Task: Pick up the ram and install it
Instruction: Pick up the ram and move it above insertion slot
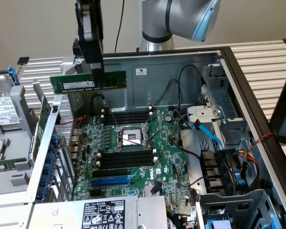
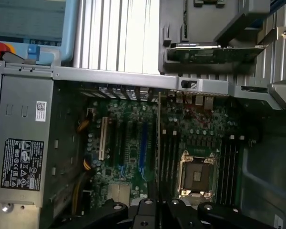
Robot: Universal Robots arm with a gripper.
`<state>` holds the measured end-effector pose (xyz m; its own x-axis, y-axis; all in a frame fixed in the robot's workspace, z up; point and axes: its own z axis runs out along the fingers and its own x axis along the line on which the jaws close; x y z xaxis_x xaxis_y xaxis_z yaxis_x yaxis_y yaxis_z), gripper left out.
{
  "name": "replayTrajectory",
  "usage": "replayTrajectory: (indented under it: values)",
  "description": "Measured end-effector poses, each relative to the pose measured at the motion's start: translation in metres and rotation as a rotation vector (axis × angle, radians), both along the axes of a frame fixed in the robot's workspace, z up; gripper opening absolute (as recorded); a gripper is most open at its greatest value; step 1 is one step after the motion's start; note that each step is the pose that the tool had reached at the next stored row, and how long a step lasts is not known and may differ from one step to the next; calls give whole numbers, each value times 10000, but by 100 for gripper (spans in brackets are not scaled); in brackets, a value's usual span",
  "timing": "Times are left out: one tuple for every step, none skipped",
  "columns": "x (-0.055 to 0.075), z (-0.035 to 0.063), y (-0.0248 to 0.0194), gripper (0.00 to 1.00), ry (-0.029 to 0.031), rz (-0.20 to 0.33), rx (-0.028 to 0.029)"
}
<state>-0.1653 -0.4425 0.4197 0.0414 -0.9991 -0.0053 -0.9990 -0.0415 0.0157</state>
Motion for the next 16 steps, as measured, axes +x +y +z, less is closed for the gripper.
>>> replayTrajectory:
  values:
    - [47, -14, 14, 13, 0, -1, 1]
    - [90, -24, 35, 13, 1, 0, -2]
    - [119, -26, 61, 13, 1, 1, -3]
    - [139, -26, 91, 13, 2, -1, -8]
    - [157, -26, 121, 13, 1, -1, -12]
    - [170, -26, 154, 13, 1, 0, -15]
    - [177, -27, 194, 13, 1, 1, -21]
    - [180, -30, 240, 13, 1, 0, -24]
    - [183, -34, 284, 13, 1, 0, -25]
    - [185, -39, 316, 13, 0, -1, -25]
    - [188, -45, 334, 13, 1, -1, -24]
    - [192, -51, 342, 13, 0, 0, -24]
    - [197, -56, 347, 13, 0, 1, -20]
    - [203, -61, 351, 13, 0, 1, -11]
    - [213, -66, 360, 13, 1, 0, -4]
    - [224, -71, 368, 13, 1, 0, 7]
